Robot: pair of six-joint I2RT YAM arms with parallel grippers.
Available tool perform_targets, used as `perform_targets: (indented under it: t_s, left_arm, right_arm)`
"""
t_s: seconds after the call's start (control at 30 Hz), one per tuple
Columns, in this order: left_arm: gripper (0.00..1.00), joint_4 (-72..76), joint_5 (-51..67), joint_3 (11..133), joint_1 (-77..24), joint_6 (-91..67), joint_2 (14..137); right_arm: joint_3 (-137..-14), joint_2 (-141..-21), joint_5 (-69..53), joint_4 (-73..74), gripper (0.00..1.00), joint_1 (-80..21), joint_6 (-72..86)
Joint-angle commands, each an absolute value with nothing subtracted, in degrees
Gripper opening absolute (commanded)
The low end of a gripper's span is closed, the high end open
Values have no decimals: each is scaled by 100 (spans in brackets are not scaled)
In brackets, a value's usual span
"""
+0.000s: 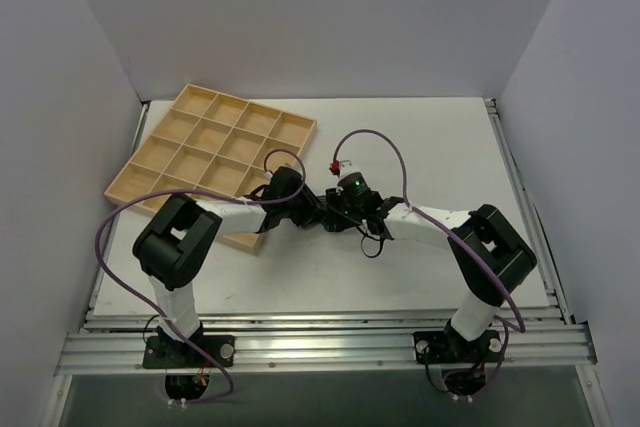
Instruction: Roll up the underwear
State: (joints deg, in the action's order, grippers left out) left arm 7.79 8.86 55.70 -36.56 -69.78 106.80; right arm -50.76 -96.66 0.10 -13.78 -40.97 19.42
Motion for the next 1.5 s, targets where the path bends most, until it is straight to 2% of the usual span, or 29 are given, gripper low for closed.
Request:
perform_targets:
  t_s: [0.0, 0.33, 0.6, 0.8, 0.97, 1.1, 1.47]
  left_arm:
    - [35, 386, 1467, 5344, -3753, -6829, 10433]
    - [48, 387, 1608, 5441, -3639, -6688, 10477]
    - [58, 729, 1784, 5326, -3621, -6688, 10450]
    - [61, 1080, 1916, 5168, -3621, -6837, 10468]
    - [63, 1282, 1969, 5107, -3612, -6899, 10494]
    - [63, 1749, 2135, 4948, -3560, -7110, 10591]
    - [70, 1679, 2180, 4940, -3542, -7022, 10608]
  right_arm:
    - [-4711, -10195, -552, -1353, 16, -3657, 2470]
    - [-4597, -10599, -1449, -1661, 12, -3340, 2707]
    - [-4412, -10687, -1652, -1775, 11, -3173, 2716]
    - [-4316, -10705, -1740, -1793, 12, -3147, 2707]
    - [-4245, -10626, -1802, -1828, 17, -3155, 2663]
    - [-4219, -10661, -1968, -1872, 14, -3120, 2654]
    - [-4069, -10810, -2785, -2013, 9, -2681, 2769]
